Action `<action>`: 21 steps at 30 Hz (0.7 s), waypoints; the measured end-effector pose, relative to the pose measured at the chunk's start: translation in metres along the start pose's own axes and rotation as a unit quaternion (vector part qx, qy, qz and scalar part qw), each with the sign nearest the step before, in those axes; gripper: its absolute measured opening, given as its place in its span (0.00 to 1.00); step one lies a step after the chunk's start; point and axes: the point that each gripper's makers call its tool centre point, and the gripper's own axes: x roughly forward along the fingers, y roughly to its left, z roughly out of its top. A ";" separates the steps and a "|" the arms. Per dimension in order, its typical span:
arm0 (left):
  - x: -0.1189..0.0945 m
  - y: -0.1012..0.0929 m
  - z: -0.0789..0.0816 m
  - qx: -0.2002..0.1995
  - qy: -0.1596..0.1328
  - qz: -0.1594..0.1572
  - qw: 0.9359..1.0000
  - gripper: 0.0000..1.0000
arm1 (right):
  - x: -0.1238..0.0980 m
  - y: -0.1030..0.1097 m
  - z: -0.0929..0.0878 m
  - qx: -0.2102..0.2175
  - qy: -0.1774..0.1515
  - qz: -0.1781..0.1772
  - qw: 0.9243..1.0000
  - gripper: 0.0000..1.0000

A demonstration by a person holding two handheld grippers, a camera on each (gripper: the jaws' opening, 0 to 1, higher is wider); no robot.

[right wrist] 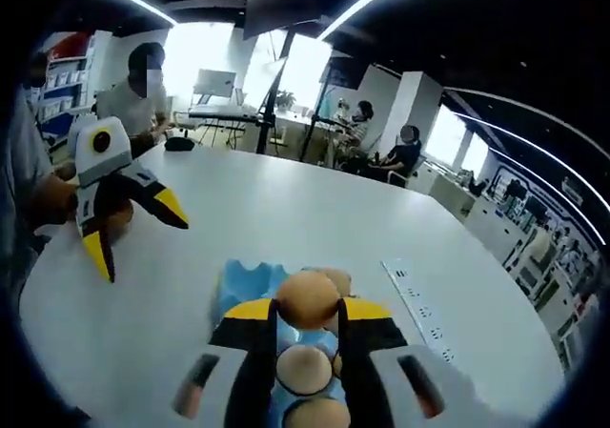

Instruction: Pick up the eggs on the table and place them into the egg tray on the table

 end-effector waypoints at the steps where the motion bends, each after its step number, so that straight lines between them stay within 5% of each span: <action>1: 0.000 0.000 0.000 0.002 0.000 0.001 1.000 0.51 | 0.001 0.000 -0.001 0.000 0.003 -0.002 1.000 0.26; 21: -0.002 0.001 0.003 0.001 -0.006 0.002 1.000 0.51 | 0.026 0.011 -0.025 -0.001 0.056 -0.009 0.998 0.27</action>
